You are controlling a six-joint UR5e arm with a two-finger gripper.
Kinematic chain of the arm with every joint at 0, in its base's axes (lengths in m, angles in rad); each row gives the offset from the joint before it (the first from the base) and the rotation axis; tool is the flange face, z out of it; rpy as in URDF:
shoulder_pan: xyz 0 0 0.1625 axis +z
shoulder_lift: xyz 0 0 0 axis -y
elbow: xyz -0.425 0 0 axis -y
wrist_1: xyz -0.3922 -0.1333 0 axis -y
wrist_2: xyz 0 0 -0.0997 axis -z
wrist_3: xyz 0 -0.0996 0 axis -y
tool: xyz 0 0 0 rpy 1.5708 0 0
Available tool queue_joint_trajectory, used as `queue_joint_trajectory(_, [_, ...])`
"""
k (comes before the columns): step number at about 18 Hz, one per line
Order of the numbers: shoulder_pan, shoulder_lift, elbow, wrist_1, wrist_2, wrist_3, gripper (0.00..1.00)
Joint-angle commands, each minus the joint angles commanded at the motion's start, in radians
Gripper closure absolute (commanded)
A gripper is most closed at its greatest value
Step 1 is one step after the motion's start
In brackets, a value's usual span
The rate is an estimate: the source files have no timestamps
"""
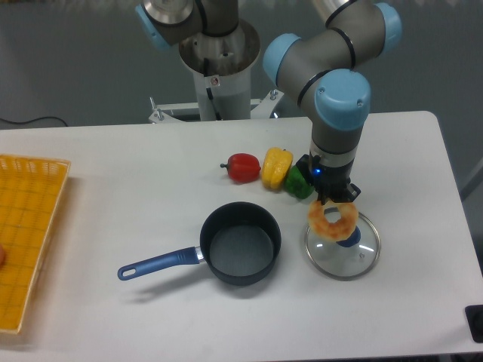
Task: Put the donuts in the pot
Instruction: 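Carry the held orange donut from the glass lid over the saucepan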
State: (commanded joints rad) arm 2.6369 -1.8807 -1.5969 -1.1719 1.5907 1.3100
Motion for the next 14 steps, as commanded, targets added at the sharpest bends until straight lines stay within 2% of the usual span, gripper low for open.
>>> queue_joint_trajectory(9, [-0.008,0.006,-0.02,0.0,0.0,0.0,1.0])
queue_joint_trajectory(14, [-0.07,0.009,-0.025,-0.005,0.003,-0.031,1.0])
